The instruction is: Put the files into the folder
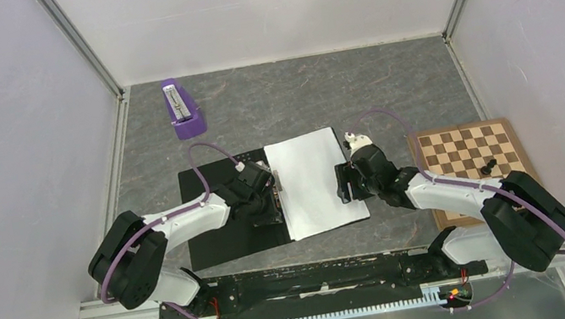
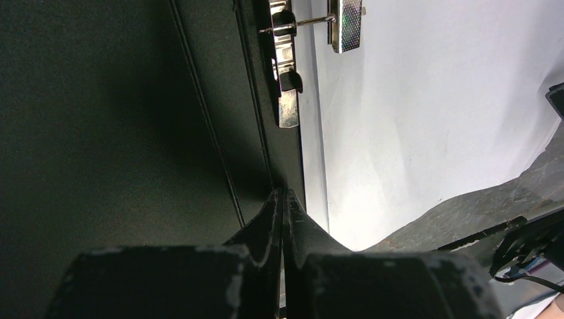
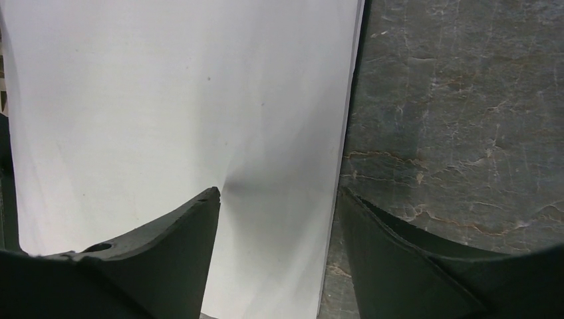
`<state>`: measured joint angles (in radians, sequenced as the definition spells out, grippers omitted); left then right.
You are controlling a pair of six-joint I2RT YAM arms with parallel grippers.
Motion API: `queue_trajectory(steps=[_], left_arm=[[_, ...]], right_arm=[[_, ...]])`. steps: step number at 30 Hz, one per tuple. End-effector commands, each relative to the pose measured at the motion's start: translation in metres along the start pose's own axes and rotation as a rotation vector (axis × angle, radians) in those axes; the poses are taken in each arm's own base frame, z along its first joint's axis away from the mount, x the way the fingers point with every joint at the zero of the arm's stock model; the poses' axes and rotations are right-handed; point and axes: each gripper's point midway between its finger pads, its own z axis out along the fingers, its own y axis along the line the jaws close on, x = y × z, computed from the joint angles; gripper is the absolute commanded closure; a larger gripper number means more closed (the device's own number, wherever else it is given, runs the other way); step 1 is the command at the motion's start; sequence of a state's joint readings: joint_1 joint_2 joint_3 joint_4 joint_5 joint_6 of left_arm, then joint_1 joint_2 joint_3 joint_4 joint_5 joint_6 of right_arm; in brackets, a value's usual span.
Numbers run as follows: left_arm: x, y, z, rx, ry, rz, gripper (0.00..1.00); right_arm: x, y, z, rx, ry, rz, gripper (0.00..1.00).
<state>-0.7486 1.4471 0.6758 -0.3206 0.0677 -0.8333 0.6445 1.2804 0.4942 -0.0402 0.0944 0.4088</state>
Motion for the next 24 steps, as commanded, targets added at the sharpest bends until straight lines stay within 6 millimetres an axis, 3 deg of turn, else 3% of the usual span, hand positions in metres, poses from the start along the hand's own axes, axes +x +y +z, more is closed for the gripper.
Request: queue_trajectory(steps=[1, 8, 24], left_arm=[[-0.002, 0.007, 0.003, -0.042, -0.024, -0.011, 0.98], [-0.001, 0.008, 0.003, -0.045, -0.022, -0.012, 0.98], [-0.002, 0.008, 0.003, -0.047, -0.021, -0.009, 0.98]], right_arm=[[-0.017, 0.002, -0.001, 0.019, -0.038, 0.006, 0.3], [-0.023, 0.01, -0.004, -0.014, -0.047, 0.006, 0.3], [-0.013, 0.023, 0.003, -0.056, -0.022, 0.013, 0.3]])
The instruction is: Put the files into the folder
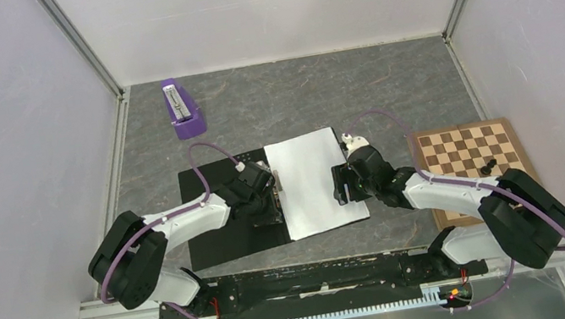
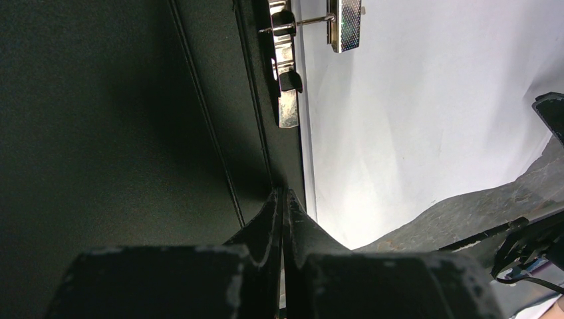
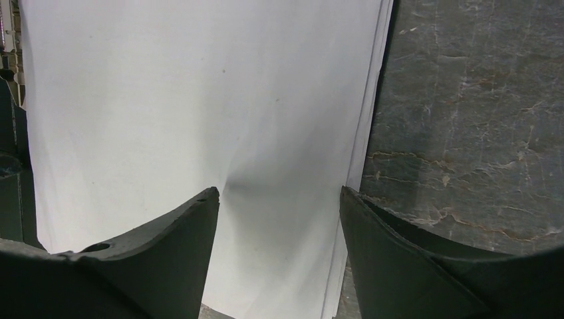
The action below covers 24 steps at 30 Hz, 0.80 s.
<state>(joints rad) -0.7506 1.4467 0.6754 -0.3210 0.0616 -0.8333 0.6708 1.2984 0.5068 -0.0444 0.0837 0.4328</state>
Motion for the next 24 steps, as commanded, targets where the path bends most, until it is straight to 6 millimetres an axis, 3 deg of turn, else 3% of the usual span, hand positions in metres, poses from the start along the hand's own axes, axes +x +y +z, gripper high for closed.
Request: queue_trajectory(steps=[1, 11, 24], left_arm=[[-0.001, 0.007, 0.003, -0.042, -0.016, -0.011, 0.98], [-0.002, 0.008, 0.002, -0.049, -0.018, -0.008, 0.98], [-0.003, 0.007, 0.002, -0.046, -0.019, -0.008, 0.98]], right_arm=[[-0.016, 0.012, 0.002, -0.032, -0.039, 0.006, 0.3], [-0.021, -0.006, -0.003, 0.054, -0.059, -0.011, 0.29], [-0.011, 0.004, 0.003, -0.003, -0.028, 0.002, 0.28]])
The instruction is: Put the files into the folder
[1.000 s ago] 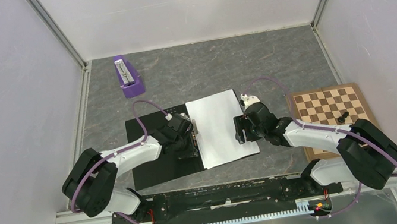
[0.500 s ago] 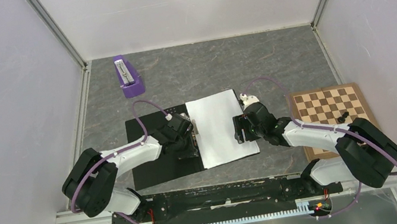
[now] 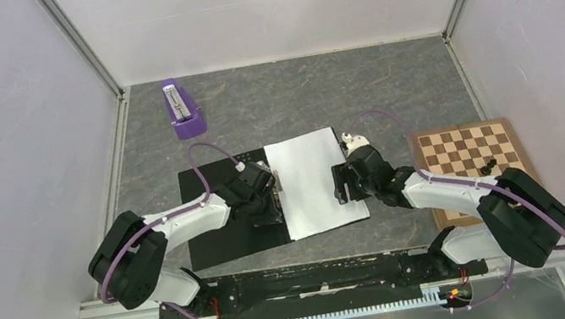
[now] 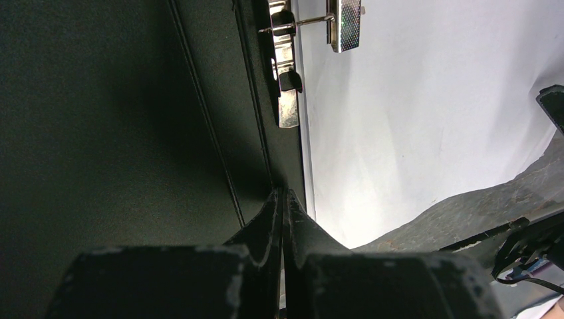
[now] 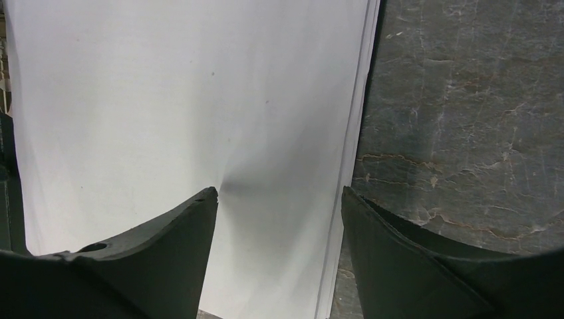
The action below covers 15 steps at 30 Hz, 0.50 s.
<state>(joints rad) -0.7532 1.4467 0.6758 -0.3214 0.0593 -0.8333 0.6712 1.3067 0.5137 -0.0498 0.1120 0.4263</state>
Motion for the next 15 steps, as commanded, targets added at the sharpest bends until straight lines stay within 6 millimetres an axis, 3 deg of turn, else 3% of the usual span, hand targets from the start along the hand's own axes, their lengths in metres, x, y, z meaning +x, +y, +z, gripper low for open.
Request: queue_trajectory(steps=[1, 4, 15], left_arm=[[-0.003, 0.007, 0.002, -0.047, -0.017, -0.011, 0.98], [-0.003, 0.007, 0.002, -0.046, -0.018, -0.01, 0.98], [-0.004, 0.005, 0.001, -0.045, -0.019, -0.01, 0.98]], right_arm=[[-0.007, 0.009, 0.002, -0.039, -0.018, 0.011, 0.28], [-0.001, 0.011, 0.003, -0.057, -0.001, 0.023, 0.28], [-0.013, 0.016, -0.001, -0.073, -0.042, 0.033, 0.28]])
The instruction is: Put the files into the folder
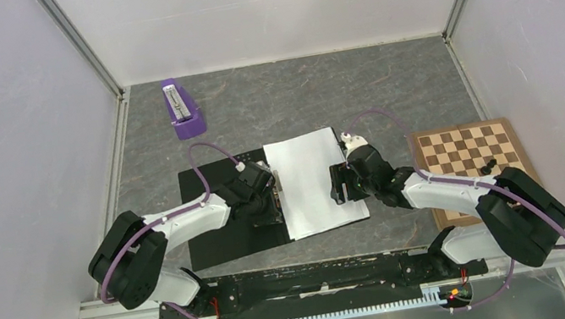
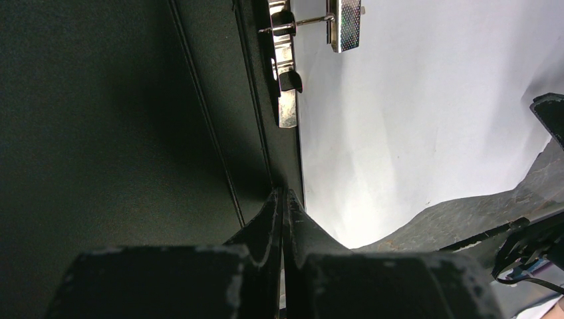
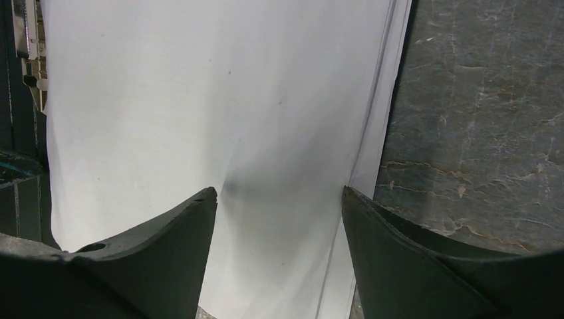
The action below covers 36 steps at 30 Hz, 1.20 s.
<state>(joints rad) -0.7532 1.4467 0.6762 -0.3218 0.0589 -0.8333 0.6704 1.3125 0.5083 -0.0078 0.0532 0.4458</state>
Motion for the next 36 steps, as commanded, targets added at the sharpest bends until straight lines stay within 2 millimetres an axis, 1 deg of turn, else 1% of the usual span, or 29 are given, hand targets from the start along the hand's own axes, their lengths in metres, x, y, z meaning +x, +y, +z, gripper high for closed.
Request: queue_trajectory(steps=[1, 2, 3, 5, 8, 11, 15, 23, 24, 30, 36], left_arm=[[-0.004, 0.005, 0.001, -0.044, -0.019, -0.01, 0.98], [-0.004, 0.006, 0.001, -0.045, -0.019, -0.01, 0.98], [-0.004, 0.006, 0.001, -0.046, -0.019, -0.009, 0.98], [-0.004, 0.007, 0.0, -0.052, -0.022, -0.008, 0.98], [-0.004, 0.008, 0.0, -0.054, -0.021, -0.007, 0.98], [-0.004, 0.007, 0.0, -0.054, -0.021, -0.007, 0.98], [-0.005, 0.006, 0.001, -0.051, -0.022, -0.007, 0.98], [-0.005, 0.006, 0.002, -0.052, -0.019, -0.004, 0.98], [-0.006, 0.006, 0.001, -0.051, -0.02, -0.004, 0.98], [-0.005, 0.006, 0.002, -0.053, -0.018, -0.004, 0.98], [-0.005, 0.005, 0.002, -0.051, -0.017, -0.005, 0.98]], right_arm=[[-0.014, 0.001, -0.003, 0.007, -0.048, 0.004, 0.27], [-0.019, -0.001, -0.004, 0.017, -0.063, 0.0, 0.26], [-0.017, -0.006, -0.006, 0.035, -0.052, -0.002, 0.25], [-0.02, -0.012, -0.007, 0.045, -0.059, 0.002, 0.23], [-0.024, -0.016, -0.009, 0.05, -0.067, 0.003, 0.22], [-0.023, -0.016, -0.009, 0.042, -0.061, 0.004, 0.22], [-0.017, -0.012, -0.007, 0.013, -0.048, 0.015, 0.22], [-0.002, -0.013, -0.004, 0.003, -0.011, 0.031, 0.21], [-0.006, -0.011, -0.003, -0.009, -0.027, 0.031, 0.21], [-0.002, -0.009, -0.002, -0.021, -0.022, 0.04, 0.21], [-0.01, -0.006, -0.005, -0.031, -0.042, 0.034, 0.2]])
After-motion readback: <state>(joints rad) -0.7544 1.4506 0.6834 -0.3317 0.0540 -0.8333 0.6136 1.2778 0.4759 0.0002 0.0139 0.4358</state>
